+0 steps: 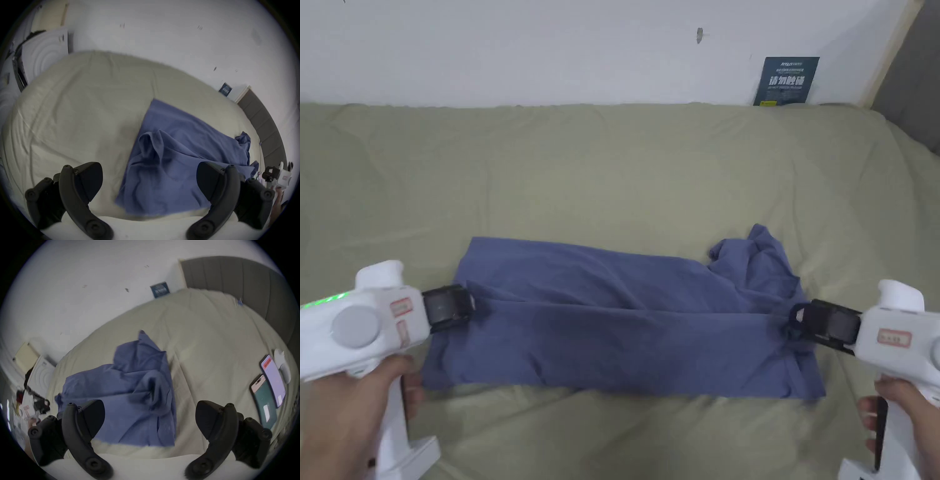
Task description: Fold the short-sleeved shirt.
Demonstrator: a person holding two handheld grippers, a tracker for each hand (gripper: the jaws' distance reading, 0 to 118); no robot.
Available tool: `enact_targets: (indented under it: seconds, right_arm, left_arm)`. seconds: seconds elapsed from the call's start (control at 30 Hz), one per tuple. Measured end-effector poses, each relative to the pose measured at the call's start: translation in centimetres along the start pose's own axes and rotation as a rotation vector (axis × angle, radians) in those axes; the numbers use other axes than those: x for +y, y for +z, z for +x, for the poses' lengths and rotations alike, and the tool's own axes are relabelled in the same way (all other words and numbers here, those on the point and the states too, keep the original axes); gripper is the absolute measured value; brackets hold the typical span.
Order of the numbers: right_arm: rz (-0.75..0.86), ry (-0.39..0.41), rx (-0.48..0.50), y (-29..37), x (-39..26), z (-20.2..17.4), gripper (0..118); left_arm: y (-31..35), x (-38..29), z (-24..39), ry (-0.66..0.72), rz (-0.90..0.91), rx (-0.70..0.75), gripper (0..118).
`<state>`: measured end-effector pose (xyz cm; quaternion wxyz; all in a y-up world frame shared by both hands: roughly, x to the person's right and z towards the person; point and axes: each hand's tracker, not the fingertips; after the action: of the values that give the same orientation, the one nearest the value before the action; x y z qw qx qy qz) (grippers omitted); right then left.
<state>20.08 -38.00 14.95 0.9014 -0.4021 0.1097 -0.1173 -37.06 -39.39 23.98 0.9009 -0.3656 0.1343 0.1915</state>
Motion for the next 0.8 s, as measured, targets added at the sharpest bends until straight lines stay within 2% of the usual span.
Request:
enact_targets:
  seconds: [0.13, 0.2, 0.23, 0.27, 0.3, 0.33, 0.37, 0.43, 0.5, 0.67, 0.7, 0.73, 0.77, 0.8]
  right_arm:
    - [0.116, 0.166, 0.005, 6.8, -5.3, -2.3, 113]
    - [0.172, 0.228, 0.013, 8.7, -8.4, -2.3, 111]
    - [0.170, 0.252, 0.022, 9.7, -9.9, -2.6, 106]
    - [0.168, 0.254, 0.022, 10.6, -11.4, -3.0, 83]
    - [0.178, 0.254, 0.023, 11.2, -12.7, -3.3, 57]
    - [0.182, 0.253, 0.014, 11.7, -13.8, -3.5, 30]
    - [0.176, 0.255, -0.002, 12.1, -14.7, -3.8, 8]
    - [0.173, 0.257, -0.026, 12.6, -16.1, -4.1, 7]
    - [0.148, 0.246, 0.005, 12.9, -16.5, -4.0, 7]
    - [0.141, 0.253, -0.006, 12.9, -16.4, -4.4, 7]
    - [0.139, 0.249, -0.004, 12.8, -16.3, -4.6, 7]
    - [0.137, 0.243, -0.001, 12.7, -16.2, -4.6, 7]
    - [0.135, 0.240, -0.003, 12.5, -16.1, -4.6, 7]
    - [0.132, 0.239, -0.008, 12.3, -16.0, -4.7, 7]
  left_arm:
    - [7.3, -5.4, -1.6, -0.065, 0.155, -0.024, 117]
    - [10.1, -8.3, -2.1, -0.091, 0.208, -0.031, 116]
    - [11.3, -9.8, -2.2, -0.101, 0.186, -0.029, 115]
    - [11.9, -11.1, -2.6, -0.117, 0.195, -0.003, 106]
    - [12.7, -12.3, -2.6, -0.138, 0.203, 0.027, 85]
    - [13.3, -13.4, -2.5, -0.157, 0.212, 0.020, 45]
    - [13.7, -14.2, -2.5, -0.176, 0.189, 0.021, 0]
    - [13.3, -15.3, -2.2, -0.219, 0.131, 0.067, 0]
    - [12.5, -15.3, -2.4, -0.229, 0.105, -0.016, 0]
    - [8.6, -12.6, -2.1, -0.254, 0.068, 0.003, 0]
    - [7.5, -11.9, -2.1, -0.250, 0.064, 0.003, 6]
    - [6.2, -11.0, -2.3, -0.242, 0.047, 0.010, 26]
    - [5.0, -10.2, -2.4, -0.237, 0.034, 0.010, 79]
    - [3.7, -9.4, -2.5, -0.231, -0.013, 0.027, 113]
